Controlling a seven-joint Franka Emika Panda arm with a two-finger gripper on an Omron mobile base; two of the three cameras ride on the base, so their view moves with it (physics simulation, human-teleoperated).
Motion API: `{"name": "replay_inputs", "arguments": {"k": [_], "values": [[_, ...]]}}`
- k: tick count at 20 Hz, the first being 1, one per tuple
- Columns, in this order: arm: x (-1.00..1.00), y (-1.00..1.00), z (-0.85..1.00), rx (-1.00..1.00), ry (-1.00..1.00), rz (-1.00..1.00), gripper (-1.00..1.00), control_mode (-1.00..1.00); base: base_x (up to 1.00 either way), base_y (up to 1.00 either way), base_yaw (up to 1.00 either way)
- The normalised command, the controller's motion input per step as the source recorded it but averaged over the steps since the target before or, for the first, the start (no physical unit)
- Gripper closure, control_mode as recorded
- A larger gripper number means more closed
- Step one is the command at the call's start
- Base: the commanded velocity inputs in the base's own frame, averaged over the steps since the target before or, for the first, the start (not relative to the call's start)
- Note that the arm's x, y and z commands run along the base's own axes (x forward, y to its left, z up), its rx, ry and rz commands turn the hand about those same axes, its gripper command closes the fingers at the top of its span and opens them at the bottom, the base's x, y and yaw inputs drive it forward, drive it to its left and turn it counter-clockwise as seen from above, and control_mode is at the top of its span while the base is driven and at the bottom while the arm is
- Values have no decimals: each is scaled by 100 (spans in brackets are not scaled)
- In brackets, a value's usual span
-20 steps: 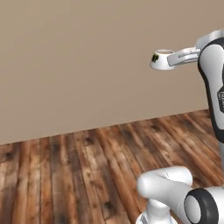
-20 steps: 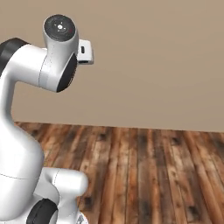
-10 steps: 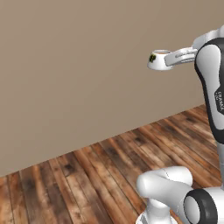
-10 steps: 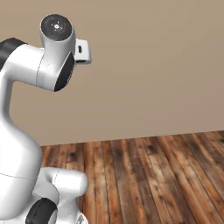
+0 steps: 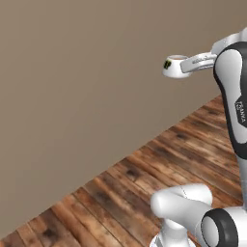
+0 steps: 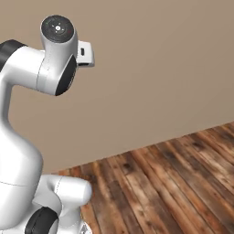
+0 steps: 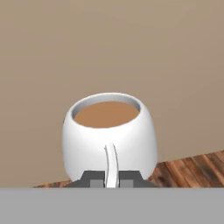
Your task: Pick the cup of tea, navigate to the dining table, and place it on the saucer.
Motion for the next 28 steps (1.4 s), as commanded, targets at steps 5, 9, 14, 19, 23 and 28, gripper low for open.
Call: {"name": "replay_inputs", "arguments": {"k": [5, 9, 14, 19, 23, 28], "values": [[0, 0, 0, 0, 0, 0, 100, 100, 100, -4, -47], [0, 0, 0, 0, 0, 0, 100, 100, 100, -2, -42], [0, 0, 0, 0, 0, 0, 100, 100, 100, -4, -40], [0, 0, 0, 0, 0, 0, 100, 100, 100, -3, -47], [0, 0, 0, 0, 0, 0, 100, 100, 100, -2, -50], [0, 0, 0, 0, 0, 0, 100, 100, 100, -1, -47]]}}
